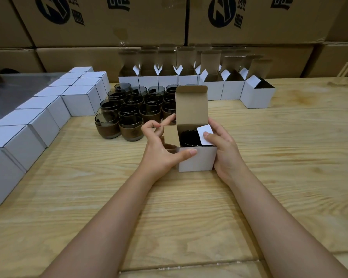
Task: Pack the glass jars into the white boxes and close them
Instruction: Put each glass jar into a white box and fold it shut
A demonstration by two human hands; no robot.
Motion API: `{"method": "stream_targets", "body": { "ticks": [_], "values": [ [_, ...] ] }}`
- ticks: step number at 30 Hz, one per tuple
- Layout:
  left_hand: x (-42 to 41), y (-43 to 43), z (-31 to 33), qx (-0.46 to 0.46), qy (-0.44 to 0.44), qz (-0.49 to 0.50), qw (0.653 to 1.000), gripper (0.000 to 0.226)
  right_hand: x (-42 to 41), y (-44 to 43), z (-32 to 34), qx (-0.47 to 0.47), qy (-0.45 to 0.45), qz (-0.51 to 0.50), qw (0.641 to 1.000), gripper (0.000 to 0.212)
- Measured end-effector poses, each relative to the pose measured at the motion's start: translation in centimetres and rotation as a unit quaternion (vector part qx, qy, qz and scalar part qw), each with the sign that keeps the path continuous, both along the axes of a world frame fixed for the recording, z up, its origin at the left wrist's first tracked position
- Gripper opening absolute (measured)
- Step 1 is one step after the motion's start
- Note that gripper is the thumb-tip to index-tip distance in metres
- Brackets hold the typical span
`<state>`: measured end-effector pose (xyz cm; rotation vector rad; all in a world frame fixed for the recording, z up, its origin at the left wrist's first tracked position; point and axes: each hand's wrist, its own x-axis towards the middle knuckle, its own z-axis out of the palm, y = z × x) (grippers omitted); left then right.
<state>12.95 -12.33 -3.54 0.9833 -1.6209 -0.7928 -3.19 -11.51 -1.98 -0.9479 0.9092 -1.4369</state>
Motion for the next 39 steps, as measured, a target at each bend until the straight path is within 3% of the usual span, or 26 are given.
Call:
{"method": "stream_targets", "body": {
  "ticks": [4, 11, 18, 25, 29, 31, 35, 39],
  "values": [
    [0.0, 0.1, 0.1, 0.007, -0.012, -0.010, 1.000, 0.070, 0.0, -0.2, -0.2, 0.011, 0.000, -0.003, 1.000, 0.046],
    [-0.2, 0.3, -0.3, -0.057, -0.027, -0.008, 0.998, 0.092, 0.2, -0.4, -0.4, 0.009, 0.000, -0.009, 1.000, 0.046],
    [-0.2, 0.3, -0.2, -0.079, -0.084, -0.034, 0.993, 0.039, 0.3, -0.2, -0.2, -0.017, -0.006, 0.002, 1.000, 0.043],
    [-0.3, 0.4, -0.4, -0.084, -0.080, -0.020, 0.993, 0.044, 0.0, -0.4, -0.4, -0.077, -0.012, 0.023, 0.997, 0.049],
    [-0.4, 0.4, -0.3, -0.056, -0.045, -0.011, 0.997, 0.046, -0.2, -0.7, -0.7, -0.098, -0.018, 0.018, 0.995, 0.033],
    [-0.4, 0.4, -0.3, -0.051, -0.036, -0.014, 0.998, 0.046, -0.5, -0.6, -0.9, -0.118, 0.004, 0.027, 0.993, 0.023],
    [-0.4, 0.2, -0.3, -0.044, -0.019, -0.015, 0.999, 0.048, -1.2, -0.1, -0.9, -0.158, 0.102, 0.052, 0.981, 0.035],
    [-0.5, 0.2, -0.2, -0.040, -0.009, -0.019, 0.999, 0.050, -1.1, 0.2, -0.6, -0.152, 0.114, 0.074, 0.979, 0.036]
  ]
}}
